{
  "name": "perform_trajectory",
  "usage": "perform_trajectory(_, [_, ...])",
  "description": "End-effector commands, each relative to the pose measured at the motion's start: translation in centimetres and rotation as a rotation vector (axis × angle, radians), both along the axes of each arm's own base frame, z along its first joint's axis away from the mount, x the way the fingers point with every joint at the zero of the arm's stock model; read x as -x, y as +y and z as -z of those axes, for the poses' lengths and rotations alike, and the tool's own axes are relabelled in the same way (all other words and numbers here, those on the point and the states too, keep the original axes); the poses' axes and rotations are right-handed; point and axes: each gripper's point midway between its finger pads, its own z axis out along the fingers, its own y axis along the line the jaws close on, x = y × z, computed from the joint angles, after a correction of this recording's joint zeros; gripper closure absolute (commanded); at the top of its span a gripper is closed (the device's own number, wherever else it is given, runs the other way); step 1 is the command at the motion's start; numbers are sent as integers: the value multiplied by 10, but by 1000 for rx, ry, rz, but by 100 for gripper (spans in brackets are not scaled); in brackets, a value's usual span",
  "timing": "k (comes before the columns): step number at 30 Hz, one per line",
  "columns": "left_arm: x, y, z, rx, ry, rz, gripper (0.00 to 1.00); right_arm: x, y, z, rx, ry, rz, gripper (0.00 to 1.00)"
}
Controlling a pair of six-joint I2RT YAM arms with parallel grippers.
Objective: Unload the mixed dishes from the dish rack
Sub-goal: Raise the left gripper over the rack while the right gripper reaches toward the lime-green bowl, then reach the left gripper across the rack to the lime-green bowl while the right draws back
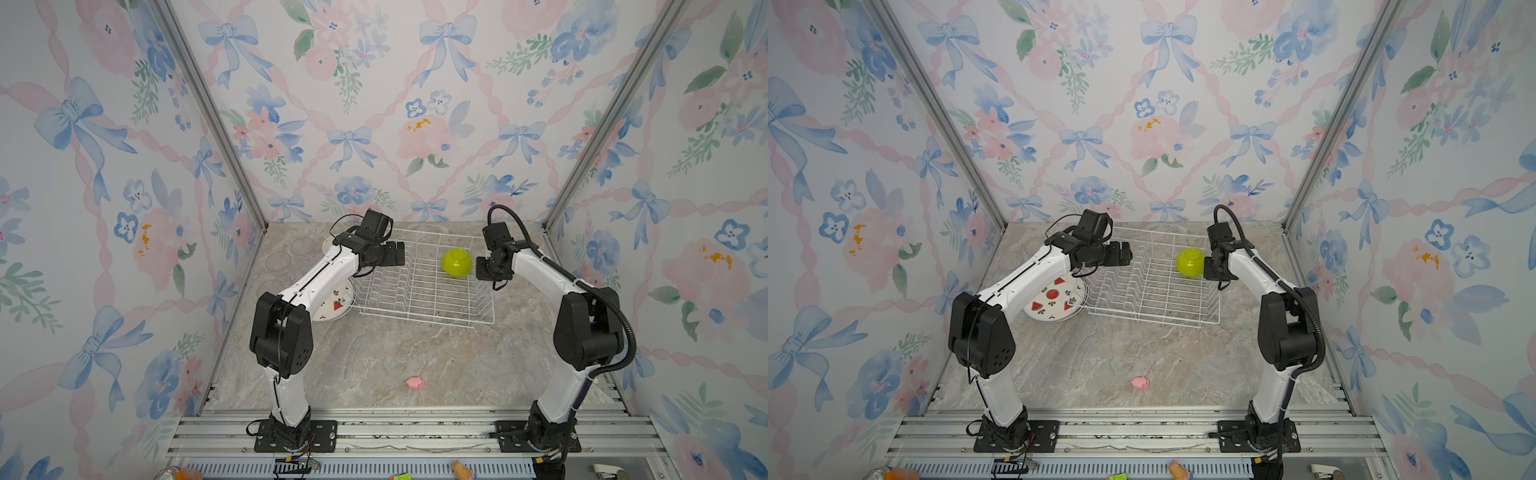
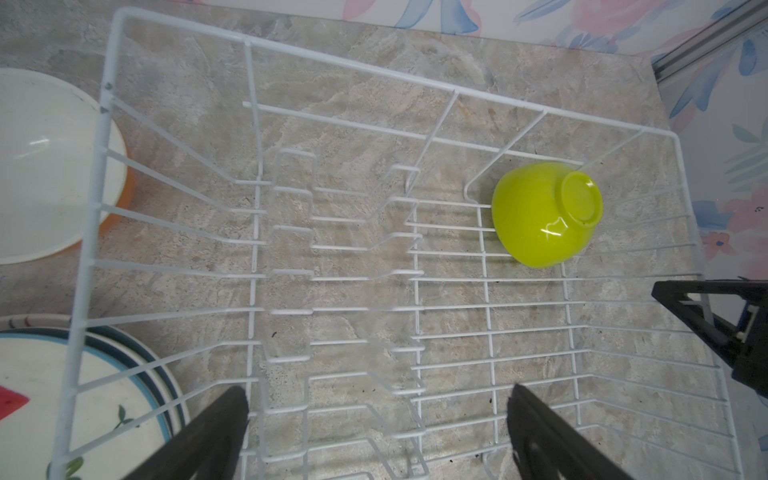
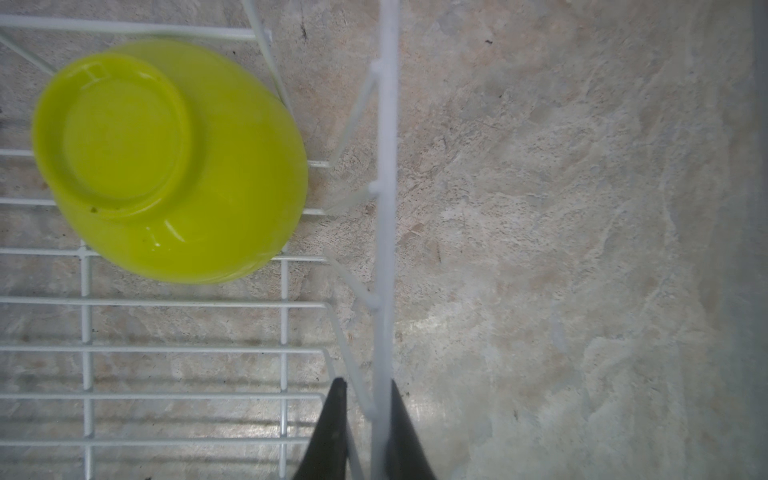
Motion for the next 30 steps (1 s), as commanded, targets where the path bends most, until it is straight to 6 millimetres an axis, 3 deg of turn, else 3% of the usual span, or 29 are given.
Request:
perform_trajectory(1, [0,-1,9,-11,12,0,2,38,-17,12,193,129,-65,93])
perform_trajectory(6, [-5,-8,7,7,10,16,2,51,-12,13,303,156,-128,99])
perform_trajectory(15, [-9,-14,3,28,5,32,2,61,-11,8,502,180,-199,100])
perform_trajectory(30, [-11,-22,8,55,28,51,2,73,-15,-4,512,153,-185,100])
